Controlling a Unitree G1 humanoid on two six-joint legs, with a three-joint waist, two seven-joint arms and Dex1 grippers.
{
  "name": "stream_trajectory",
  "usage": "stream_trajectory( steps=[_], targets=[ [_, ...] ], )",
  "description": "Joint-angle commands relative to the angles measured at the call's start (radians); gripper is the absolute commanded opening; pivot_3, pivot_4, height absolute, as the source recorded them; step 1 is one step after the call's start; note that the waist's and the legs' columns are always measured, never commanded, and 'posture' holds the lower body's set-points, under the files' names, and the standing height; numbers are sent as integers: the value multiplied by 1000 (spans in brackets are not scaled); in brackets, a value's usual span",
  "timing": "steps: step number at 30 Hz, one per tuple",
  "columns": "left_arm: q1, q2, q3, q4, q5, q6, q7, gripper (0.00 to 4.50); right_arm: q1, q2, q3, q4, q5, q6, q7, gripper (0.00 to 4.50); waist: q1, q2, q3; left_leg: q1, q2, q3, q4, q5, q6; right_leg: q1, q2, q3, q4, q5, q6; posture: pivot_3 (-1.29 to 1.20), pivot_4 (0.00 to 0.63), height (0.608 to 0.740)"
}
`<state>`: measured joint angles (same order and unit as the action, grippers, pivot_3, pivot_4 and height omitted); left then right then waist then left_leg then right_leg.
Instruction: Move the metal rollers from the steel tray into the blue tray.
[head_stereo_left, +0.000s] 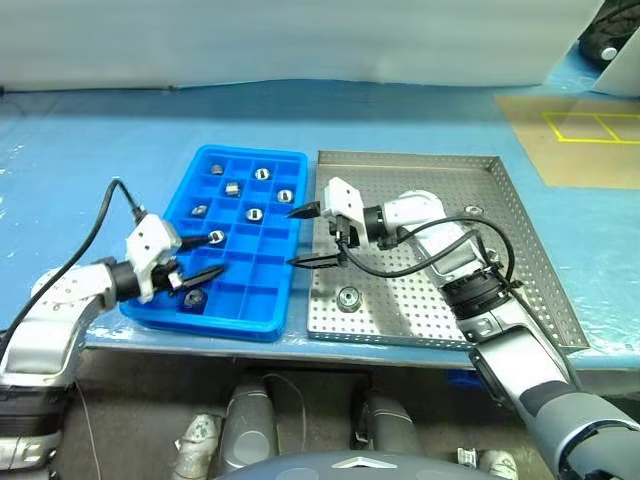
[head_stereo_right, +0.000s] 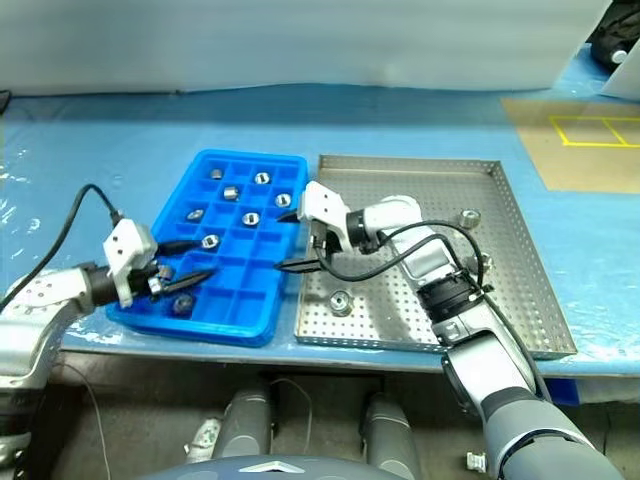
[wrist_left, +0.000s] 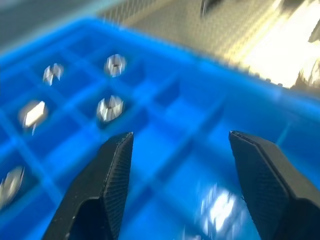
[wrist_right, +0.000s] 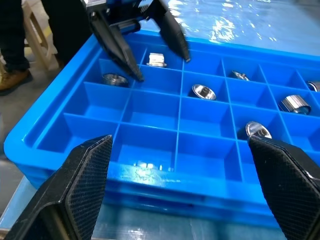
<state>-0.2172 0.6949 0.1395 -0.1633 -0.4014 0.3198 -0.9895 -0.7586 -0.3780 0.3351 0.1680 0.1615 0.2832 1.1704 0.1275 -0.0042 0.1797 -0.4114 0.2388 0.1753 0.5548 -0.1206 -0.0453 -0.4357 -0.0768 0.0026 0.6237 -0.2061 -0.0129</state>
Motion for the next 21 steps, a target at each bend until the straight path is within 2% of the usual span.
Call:
stream_trajectory(
  steps=[1,6,12,16,21],
  targets=[
    [-114,-34,-32,-3,-67,40,-18,3220,35,-51,-51,-92,16,37,-20,4500,-4,0,0,0,0,0,1,0,0,0,0,0,1,0,0,-20,150,740],
    [-238,-100,-154,113,-39,8,-112,3220,112,-131,-84,-206,23,107,-53,4500,-36,0,-1,1,0,0,3,0,0,0,1,2,1,1,0,-140,150,740],
    [-296,-150,-289,239,11,-53,-250,3220,207,-194,-130,-349,39,207,-111,4500,-69,0,-1,1,1,0,3,0,0,0,2,3,1,1,0,-254,150,740],
    [-307,-165,-336,324,53,-116,-313,3220,301,-230,-147,-409,53,264,-139,4500,-89,0,-1,2,1,1,3,0,1,1,2,3,0,1,0,-298,150,740],
    [-298,-161,-333,327,54,-119,-338,3220,342,-241,-137,-396,44,269,-169,4500,-100,0,-1,4,1,1,4,0,1,2,2,4,0,1,-1,-288,150,740]
  ],
)
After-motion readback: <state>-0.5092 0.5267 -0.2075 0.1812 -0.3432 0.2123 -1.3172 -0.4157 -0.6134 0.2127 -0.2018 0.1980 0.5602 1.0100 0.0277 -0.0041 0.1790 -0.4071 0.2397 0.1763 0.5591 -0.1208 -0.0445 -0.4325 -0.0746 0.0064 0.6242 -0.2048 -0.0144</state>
